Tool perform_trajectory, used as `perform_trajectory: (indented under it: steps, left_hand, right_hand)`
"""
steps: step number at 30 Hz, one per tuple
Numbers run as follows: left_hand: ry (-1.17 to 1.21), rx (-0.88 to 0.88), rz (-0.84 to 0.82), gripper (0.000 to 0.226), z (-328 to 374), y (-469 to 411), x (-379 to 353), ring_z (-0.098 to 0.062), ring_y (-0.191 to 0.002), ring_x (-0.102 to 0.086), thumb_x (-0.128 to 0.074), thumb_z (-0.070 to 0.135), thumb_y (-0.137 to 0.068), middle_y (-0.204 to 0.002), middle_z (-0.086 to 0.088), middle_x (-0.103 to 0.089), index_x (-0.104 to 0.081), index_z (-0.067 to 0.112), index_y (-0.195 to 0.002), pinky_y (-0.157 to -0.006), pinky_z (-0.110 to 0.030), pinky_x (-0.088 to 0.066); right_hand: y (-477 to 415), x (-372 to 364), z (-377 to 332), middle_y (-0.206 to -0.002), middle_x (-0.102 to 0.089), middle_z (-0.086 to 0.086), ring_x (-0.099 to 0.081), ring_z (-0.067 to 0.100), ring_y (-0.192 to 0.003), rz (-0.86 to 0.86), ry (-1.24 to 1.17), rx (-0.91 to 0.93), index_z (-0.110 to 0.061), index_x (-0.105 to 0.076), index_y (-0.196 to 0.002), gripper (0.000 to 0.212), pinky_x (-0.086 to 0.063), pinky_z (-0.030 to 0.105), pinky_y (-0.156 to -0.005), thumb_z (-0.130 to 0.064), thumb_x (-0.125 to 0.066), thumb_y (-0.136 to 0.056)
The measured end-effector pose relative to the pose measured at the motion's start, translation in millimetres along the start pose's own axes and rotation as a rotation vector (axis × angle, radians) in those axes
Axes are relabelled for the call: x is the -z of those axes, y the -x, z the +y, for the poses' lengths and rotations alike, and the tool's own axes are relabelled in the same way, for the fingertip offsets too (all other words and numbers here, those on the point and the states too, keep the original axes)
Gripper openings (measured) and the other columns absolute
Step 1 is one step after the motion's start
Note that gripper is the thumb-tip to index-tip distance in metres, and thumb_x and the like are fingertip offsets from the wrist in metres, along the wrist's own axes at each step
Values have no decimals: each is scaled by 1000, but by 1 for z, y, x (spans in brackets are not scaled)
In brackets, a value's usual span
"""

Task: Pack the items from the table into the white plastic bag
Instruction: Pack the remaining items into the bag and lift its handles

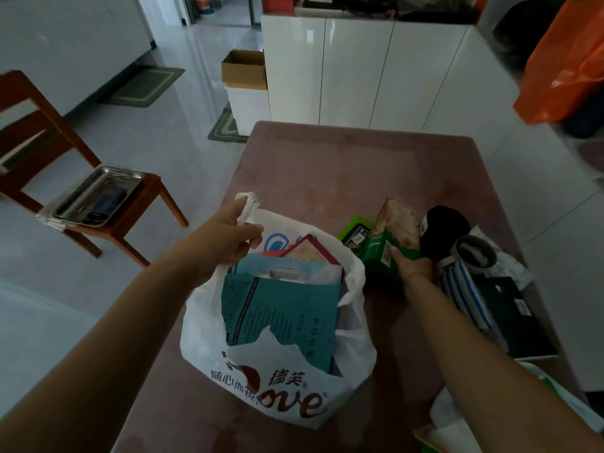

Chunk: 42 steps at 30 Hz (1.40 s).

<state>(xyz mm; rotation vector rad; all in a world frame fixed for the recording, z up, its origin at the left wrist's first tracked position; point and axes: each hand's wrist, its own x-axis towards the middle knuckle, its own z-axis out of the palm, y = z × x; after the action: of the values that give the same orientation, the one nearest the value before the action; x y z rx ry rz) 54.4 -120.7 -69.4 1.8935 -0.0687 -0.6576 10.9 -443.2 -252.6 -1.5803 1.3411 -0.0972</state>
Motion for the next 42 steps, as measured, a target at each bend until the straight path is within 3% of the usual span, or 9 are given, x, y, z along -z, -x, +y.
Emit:
perform_trajectory:
  steps: [9, 12, 15, 19, 25, 28, 33, 38, 42]
  left_hand:
    - [42, 19, 2, 48, 2, 3, 1, -16, -57, -44, -55, 15, -89, -83, -12, -63, -39, 29, -132, -58, -27, -43]
    - [57, -7, -17, 45, 6, 9, 4, -10, -47, -46, -53, 10, -89, -79, -11, -59, -42, 24, -130, -48, -20, -41]
    - [180, -31, -91, 43, 12, 17, 14, -6, -38, -37, -49, 9, -90, -65, -4, -55, -45, 24, -130, -39, -15, -33]
    - [286, -110, -173, 32, 21, 25, 29, -4, -40, -30, -43, 8, -92, -59, 0, -51, -49, 19, -121, -38, -12, -25]
    - [335, -165, -137, 22, 25, 29, 34, -4, -35, -25, -38, -1, -89, -55, 0, -42, -45, 18, -96, -33, -15, -17]
    - [397, -140, -132, 29, 22, 33, 40, -4, -35, -27, -35, -1, -89, -50, 3, -42, -45, 24, -98, -36, -15, -17]
    - [430, -107, -169, 40, 19, 35, 40, -3, -35, -29, -36, 0, -87, -47, 4, -39, -36, 25, -119, -33, -14, -22]
    - [395, -114, -177, 49, 18, 35, 34, -4, -36, -31, -38, 1, -87, -49, 3, -42, -35, 26, -129, -34, -13, -26]
    - [405, -95, -147, 65, 17, 31, 39, -4, -37, -32, -39, 1, -87, -53, 0, -41, -23, 33, -142, -33, -13, -28]
  right_hand:
    - [-14, 7, 5, -103, -59, 18, -62, 34, -93, -243, -318, -32, 2, -58, -99, 17, -52, 33, -69, -14, -54, -94]
    - [15, 22, -8, -70, -43, 8, -47, 21, -64, -201, -283, 231, -14, -36, -64, 34, -46, 26, -57, -12, -54, -93]
    - [63, 48, -39, -65, -34, 7, -40, 17, -64, -56, -219, 639, -21, -31, -63, 39, -38, 28, -65, -12, -55, -92]
    - [146, 81, -83, -62, -38, -7, -42, -8, -52, -11, -413, 1060, -30, -35, -67, 36, -35, 5, -54, -10, -56, -89]
    - [205, 33, -64, -63, -42, -3, -46, 14, -61, -391, 285, 1096, -19, -34, -67, 32, -40, 18, -54, -16, -55, -91]
    - [201, 9, -43, -61, -37, -3, -44, 20, -64, -431, 516, 1064, -26, -27, -65, 39, -41, 33, -61, -16, -52, -92]
    - [207, -16, -39, -68, -40, -4, -46, 23, -74, -567, 885, 1185, -26, -25, -64, 39, -36, 32, -64, -22, -50, -93]
    - [214, -30, -38, -83, -63, 2, -57, 14, -78, -633, 421, 1162, -14, -60, -85, 23, -47, 23, -71, -36, -54, -91]
    - [139, -7, -51, -74, -63, -4, -58, 13, -69, -66, -248, 817, -20, -60, -84, 11, -49, 16, -64, -28, -56, -90]
